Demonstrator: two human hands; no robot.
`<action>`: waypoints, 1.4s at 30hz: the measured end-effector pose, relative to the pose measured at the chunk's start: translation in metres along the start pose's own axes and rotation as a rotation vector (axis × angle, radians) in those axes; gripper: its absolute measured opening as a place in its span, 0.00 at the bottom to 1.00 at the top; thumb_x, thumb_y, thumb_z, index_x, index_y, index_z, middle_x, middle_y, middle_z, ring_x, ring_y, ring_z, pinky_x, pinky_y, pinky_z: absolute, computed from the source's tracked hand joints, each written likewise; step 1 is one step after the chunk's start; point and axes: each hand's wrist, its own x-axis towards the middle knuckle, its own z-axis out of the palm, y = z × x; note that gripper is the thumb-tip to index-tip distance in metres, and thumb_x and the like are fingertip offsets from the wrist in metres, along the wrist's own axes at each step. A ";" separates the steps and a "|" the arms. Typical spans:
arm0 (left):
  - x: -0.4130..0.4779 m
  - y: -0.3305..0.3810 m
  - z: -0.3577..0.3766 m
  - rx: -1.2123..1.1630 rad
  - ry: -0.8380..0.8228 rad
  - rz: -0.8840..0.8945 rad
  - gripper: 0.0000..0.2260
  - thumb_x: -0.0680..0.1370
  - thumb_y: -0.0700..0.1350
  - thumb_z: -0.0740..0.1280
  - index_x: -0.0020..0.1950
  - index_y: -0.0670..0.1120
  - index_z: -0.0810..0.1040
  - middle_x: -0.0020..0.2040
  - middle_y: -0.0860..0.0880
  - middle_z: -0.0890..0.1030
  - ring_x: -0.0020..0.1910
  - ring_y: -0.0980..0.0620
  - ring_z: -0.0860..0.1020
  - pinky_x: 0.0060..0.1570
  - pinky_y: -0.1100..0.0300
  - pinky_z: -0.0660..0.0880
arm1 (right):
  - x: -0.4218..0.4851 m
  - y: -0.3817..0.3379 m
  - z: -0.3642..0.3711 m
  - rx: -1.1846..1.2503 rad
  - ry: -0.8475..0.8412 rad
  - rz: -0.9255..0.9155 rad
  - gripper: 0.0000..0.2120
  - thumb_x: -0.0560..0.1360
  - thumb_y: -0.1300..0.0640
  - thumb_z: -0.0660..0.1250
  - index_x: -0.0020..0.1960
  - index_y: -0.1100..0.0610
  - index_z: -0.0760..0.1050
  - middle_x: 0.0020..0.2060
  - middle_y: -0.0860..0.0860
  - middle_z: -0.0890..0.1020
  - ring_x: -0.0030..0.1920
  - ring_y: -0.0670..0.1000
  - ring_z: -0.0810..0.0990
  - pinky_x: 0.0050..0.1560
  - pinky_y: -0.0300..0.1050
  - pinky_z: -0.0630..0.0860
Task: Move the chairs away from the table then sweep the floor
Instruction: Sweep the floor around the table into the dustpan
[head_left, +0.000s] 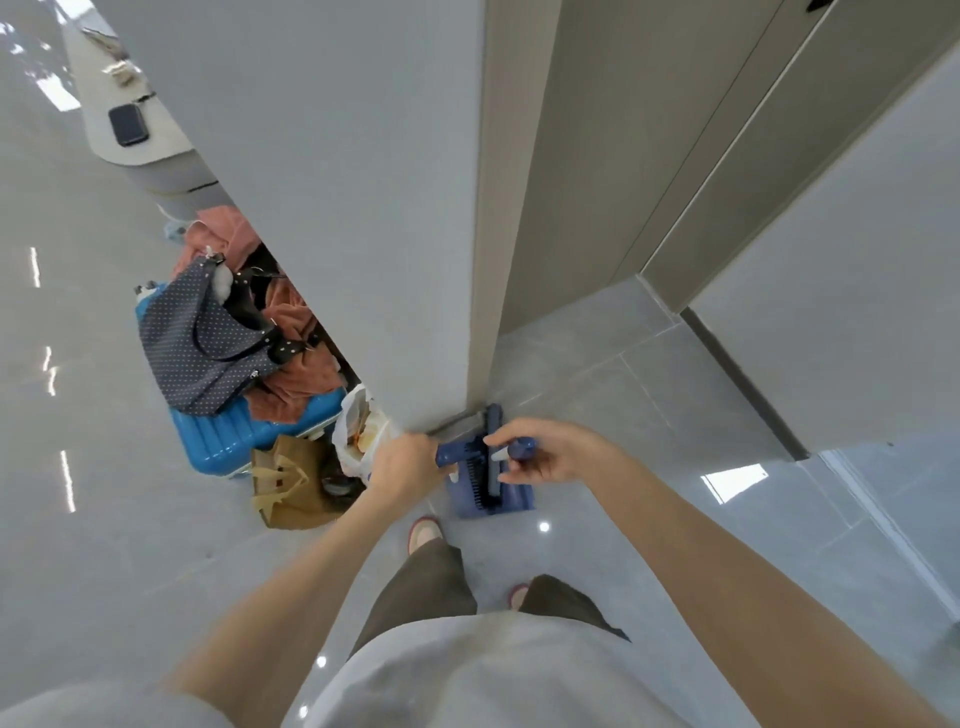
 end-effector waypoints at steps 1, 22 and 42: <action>-0.007 0.002 0.003 -0.021 0.017 -0.017 0.12 0.79 0.50 0.62 0.50 0.44 0.80 0.47 0.47 0.82 0.48 0.47 0.80 0.38 0.61 0.66 | 0.000 0.001 -0.001 -0.052 0.000 -0.006 0.08 0.76 0.61 0.66 0.40 0.61 0.70 0.22 0.52 0.71 0.21 0.46 0.72 0.29 0.42 0.81; -0.216 0.092 0.116 -0.333 0.105 -0.593 0.14 0.75 0.54 0.66 0.49 0.44 0.81 0.45 0.45 0.84 0.43 0.45 0.81 0.43 0.56 0.78 | -0.045 0.080 -0.008 -1.010 -0.230 0.058 0.14 0.76 0.51 0.63 0.35 0.57 0.70 0.23 0.48 0.71 0.16 0.44 0.67 0.23 0.34 0.74; -0.501 0.014 0.249 -0.773 0.452 -1.429 0.13 0.76 0.56 0.64 0.47 0.47 0.80 0.44 0.47 0.83 0.44 0.44 0.81 0.35 0.60 0.65 | -0.081 0.340 0.253 -1.635 -0.507 -0.030 0.11 0.74 0.58 0.68 0.35 0.55 0.69 0.25 0.49 0.68 0.24 0.44 0.63 0.21 0.32 0.61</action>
